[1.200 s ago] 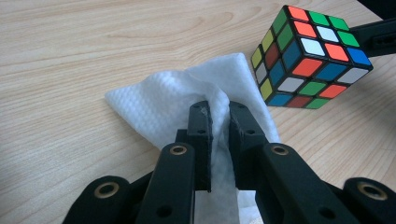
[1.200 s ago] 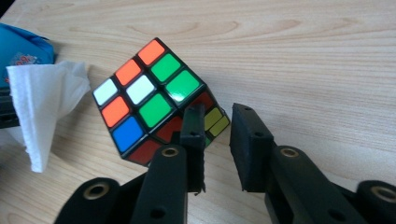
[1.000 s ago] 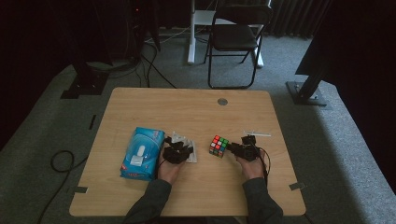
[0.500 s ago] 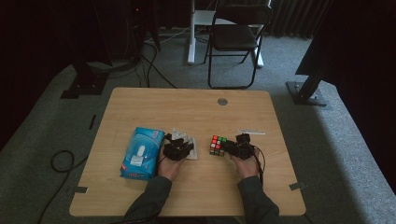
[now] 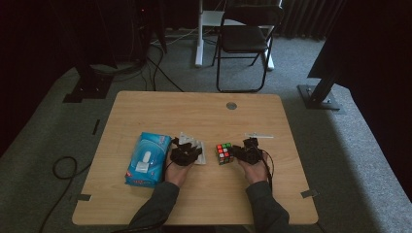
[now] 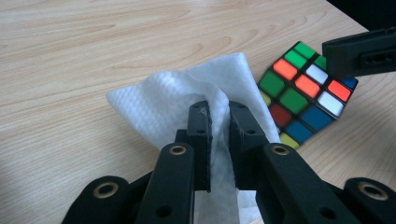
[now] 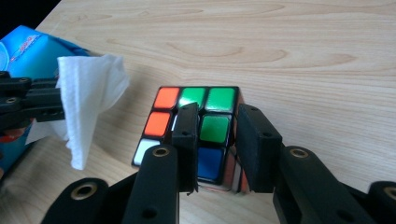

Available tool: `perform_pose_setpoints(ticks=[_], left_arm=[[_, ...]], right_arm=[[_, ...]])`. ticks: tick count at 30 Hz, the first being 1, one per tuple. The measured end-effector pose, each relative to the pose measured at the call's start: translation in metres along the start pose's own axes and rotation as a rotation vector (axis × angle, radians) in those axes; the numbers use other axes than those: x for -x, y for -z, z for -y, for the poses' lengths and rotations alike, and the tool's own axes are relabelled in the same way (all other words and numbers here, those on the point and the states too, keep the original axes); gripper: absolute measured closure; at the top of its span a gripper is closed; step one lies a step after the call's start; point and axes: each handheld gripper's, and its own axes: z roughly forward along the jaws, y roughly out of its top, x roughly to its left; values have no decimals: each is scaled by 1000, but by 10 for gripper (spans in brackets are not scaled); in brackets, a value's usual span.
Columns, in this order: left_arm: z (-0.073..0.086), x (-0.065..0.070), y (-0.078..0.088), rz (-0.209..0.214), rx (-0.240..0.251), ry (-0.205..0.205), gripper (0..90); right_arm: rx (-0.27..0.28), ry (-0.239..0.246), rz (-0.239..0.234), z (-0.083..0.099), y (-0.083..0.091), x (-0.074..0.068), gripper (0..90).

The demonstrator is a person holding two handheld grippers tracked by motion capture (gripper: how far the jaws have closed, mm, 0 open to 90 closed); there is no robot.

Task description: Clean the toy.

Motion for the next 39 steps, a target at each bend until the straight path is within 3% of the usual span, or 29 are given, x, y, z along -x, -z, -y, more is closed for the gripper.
perform_pose_setpoints(ticks=[16,25,39], left_arm=[[0,9,-7,24,-3,-18,808],[-3,20,-14,35,-12,-32,810],[-4,16,-21,24,-32,-18,821]], right_arm=[[-17,13,-10,8,-2,-22,702],[-12,17,-8,9,-2,-23,703],[-16,37,-13,9,-2,-23,700]])
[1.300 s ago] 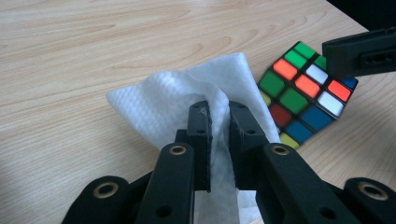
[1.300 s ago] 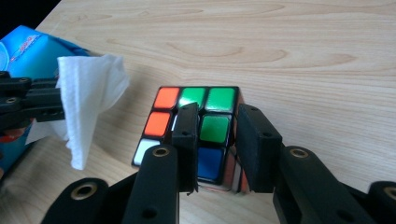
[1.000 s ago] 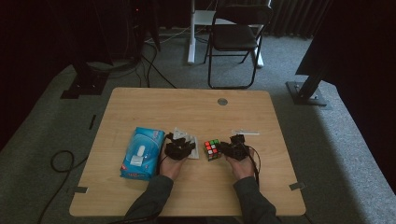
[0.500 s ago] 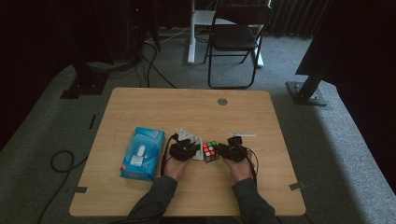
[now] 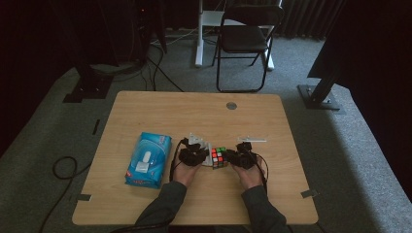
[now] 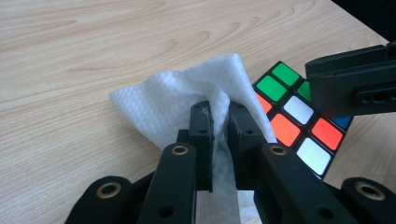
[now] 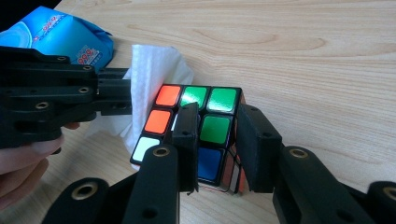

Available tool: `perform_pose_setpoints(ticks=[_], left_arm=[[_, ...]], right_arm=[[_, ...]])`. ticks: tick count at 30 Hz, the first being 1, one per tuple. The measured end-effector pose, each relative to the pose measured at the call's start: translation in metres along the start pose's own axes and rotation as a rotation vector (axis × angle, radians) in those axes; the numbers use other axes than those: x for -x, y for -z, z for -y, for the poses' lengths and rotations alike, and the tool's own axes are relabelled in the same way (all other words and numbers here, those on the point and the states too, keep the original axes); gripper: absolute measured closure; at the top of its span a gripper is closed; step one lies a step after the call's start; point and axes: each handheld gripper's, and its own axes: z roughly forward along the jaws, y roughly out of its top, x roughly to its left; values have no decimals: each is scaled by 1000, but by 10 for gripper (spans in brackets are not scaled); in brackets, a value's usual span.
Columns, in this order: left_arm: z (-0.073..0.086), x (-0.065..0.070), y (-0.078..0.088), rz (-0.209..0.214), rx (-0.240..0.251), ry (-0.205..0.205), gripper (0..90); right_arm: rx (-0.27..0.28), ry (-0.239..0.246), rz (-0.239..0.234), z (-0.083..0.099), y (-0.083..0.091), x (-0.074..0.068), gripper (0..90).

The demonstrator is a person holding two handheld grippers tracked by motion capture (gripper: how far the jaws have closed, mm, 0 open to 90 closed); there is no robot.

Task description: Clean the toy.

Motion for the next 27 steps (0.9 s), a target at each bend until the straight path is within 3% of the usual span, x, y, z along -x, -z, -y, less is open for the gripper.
perform_pose_setpoints(ticks=[10,17,21,27], left_arm=[[10,-5,-15,-10,-46,1,826],[18,-7,-22,-1,-47,4,829],[16,-4,-21,-21,-61,-10,829],[13,-1,-6,-10,-23,-14,827]], right_arm=[[-3,4,0,0,0,0,699],[-4,6,-3,-1,0,0,698],[-4,5,-4,0,0,0,698],[-1,6,-6,0,0,1,698]])
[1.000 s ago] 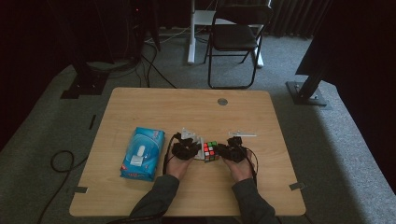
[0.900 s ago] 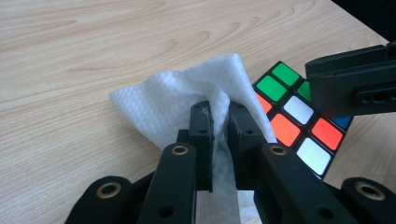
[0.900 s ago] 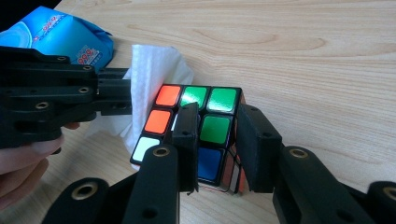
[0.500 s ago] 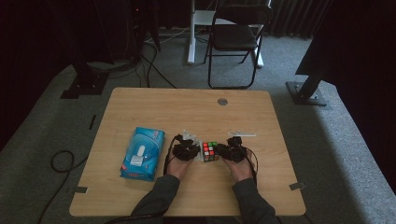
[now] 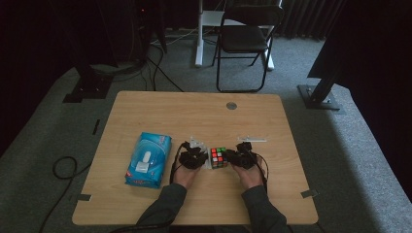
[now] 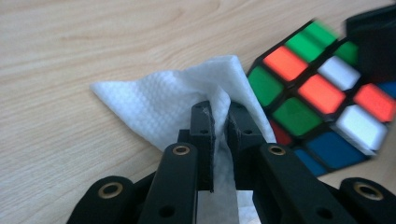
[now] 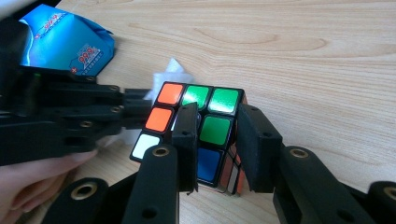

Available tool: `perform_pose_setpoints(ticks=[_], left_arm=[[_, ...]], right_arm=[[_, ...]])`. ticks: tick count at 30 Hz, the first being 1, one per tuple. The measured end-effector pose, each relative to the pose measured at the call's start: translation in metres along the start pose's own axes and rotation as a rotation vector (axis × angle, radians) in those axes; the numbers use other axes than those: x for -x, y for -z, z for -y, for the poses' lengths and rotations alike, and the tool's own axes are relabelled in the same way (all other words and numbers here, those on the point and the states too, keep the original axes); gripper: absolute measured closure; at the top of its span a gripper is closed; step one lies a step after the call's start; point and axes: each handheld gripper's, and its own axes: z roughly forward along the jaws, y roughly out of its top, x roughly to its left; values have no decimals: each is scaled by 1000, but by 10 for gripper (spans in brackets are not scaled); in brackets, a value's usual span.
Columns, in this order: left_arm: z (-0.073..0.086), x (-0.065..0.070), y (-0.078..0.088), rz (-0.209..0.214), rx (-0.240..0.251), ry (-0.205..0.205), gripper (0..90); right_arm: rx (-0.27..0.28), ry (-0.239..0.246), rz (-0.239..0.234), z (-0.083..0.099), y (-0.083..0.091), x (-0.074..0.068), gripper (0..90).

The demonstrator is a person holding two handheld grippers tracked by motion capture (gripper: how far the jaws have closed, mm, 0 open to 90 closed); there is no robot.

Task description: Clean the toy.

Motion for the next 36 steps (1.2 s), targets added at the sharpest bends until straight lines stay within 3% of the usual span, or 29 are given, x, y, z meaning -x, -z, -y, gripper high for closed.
perform_pose_setpoints(ticks=[6,9,36], left_arm=[[-8,6,14,3,31,-19,826],[-9,10,16,27,31,-23,826],[-3,9,9,16,6,0,833]], right_arm=[[0,-2,0,0,0,0,698],[0,-8,-3,0,0,0,698],[2,-13,-4,0,0,0,698]])
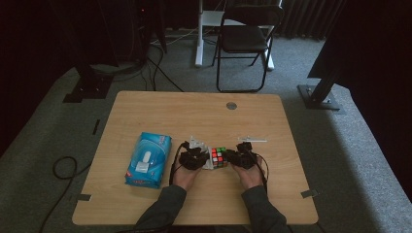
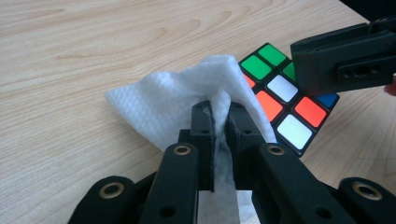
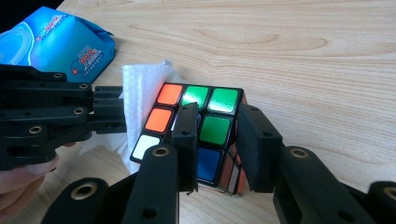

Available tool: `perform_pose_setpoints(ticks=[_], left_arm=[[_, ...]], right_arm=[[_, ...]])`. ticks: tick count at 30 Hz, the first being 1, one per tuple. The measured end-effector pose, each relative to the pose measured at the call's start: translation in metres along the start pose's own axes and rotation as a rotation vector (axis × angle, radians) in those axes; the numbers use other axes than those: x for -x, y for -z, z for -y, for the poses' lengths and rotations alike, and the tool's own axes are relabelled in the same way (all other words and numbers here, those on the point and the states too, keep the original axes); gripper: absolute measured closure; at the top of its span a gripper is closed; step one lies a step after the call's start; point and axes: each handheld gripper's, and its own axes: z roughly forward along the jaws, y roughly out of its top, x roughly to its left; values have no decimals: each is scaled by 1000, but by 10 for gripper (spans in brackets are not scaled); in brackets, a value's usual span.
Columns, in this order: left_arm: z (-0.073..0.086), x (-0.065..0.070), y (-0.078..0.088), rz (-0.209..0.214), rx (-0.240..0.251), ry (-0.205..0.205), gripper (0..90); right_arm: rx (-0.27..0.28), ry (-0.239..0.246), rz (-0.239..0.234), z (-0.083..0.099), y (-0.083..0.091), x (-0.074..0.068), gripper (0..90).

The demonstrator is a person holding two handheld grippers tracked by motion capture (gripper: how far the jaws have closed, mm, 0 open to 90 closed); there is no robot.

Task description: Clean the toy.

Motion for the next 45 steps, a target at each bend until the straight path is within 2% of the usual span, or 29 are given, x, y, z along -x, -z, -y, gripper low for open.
perform_pose_setpoints(ticks=[6,14,20,30,34,37,45], left_arm=[[10,-2,-13,-6,-46,16,834],[12,-2,-17,-22,-68,-19,836],[12,-1,-13,-22,-59,-14,830],[4,7,16,12,25,-17,830],[4,14,14,20,10,-34,829],[6,12,12,20,9,-21,830],[6,13,12,11,6,-27,831]], right_arm=[[-1,-1,0,0,0,0,698],[0,0,1,0,0,0,698],[0,-1,0,0,0,0,697],[3,-4,-3,0,0,0,699],[3,-5,-3,1,0,0,699],[3,-6,-2,1,0,0,699],[3,-5,-1,1,0,0,699]])
